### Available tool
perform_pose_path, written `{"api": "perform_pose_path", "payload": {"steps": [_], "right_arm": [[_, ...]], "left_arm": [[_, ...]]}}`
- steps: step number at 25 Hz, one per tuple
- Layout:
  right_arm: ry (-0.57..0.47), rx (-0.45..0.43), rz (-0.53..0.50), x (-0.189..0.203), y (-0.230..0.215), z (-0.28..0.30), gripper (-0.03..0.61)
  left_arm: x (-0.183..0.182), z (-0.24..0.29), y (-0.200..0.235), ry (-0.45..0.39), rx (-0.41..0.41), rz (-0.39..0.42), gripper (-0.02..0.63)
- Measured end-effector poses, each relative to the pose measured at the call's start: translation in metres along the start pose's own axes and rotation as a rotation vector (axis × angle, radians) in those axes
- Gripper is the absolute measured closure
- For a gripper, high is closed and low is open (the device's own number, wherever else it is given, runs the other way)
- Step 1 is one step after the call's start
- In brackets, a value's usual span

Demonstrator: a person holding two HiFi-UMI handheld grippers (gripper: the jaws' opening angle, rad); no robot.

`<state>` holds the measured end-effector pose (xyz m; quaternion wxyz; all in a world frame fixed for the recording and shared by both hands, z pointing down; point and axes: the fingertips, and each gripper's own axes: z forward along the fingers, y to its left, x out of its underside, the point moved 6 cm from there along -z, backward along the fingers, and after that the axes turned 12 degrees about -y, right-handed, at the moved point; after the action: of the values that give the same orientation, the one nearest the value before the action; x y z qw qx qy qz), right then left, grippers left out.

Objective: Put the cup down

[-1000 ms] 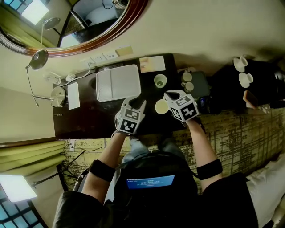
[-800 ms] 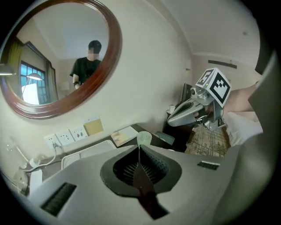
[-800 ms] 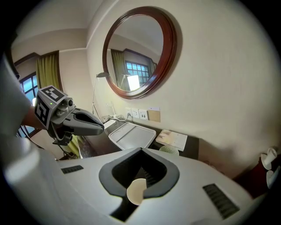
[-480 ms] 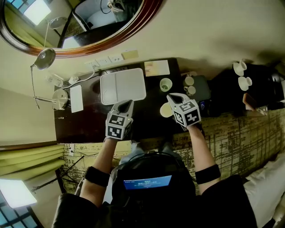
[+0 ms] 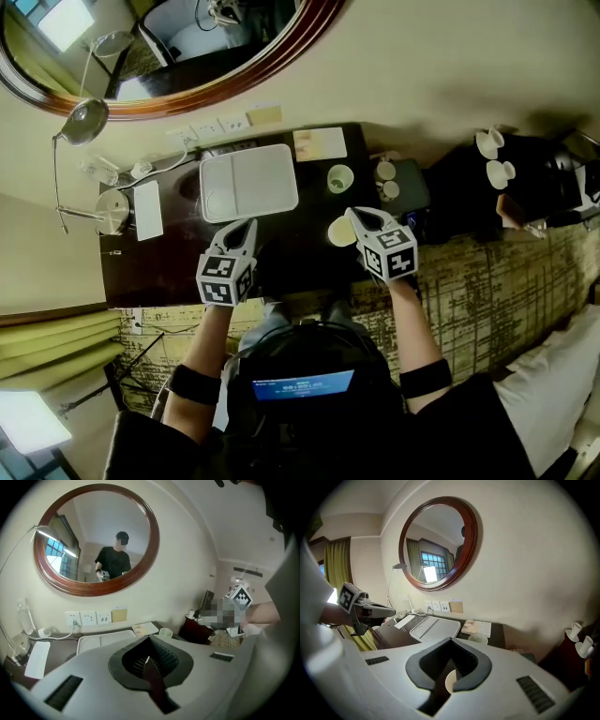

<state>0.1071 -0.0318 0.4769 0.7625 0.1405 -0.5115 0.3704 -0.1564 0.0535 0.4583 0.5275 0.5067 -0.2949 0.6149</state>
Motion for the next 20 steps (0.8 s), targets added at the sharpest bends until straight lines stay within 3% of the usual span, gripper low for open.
{"api": "perform_pose_path", "payload": {"steps": [14,20], "right_arm": [[0.022,0.037,0.010,0.016,0.009,-0.012,0.577],[0.021,0.128,0.009,0.035,0.005,-0.018,0.540]], "left_arm": [[0.003,-0.008,-0.004,-0.016,0.009,0.024,0.614],[0.009,-0.005,-0.004,0.012,0.013,0.034,0.614]]}}
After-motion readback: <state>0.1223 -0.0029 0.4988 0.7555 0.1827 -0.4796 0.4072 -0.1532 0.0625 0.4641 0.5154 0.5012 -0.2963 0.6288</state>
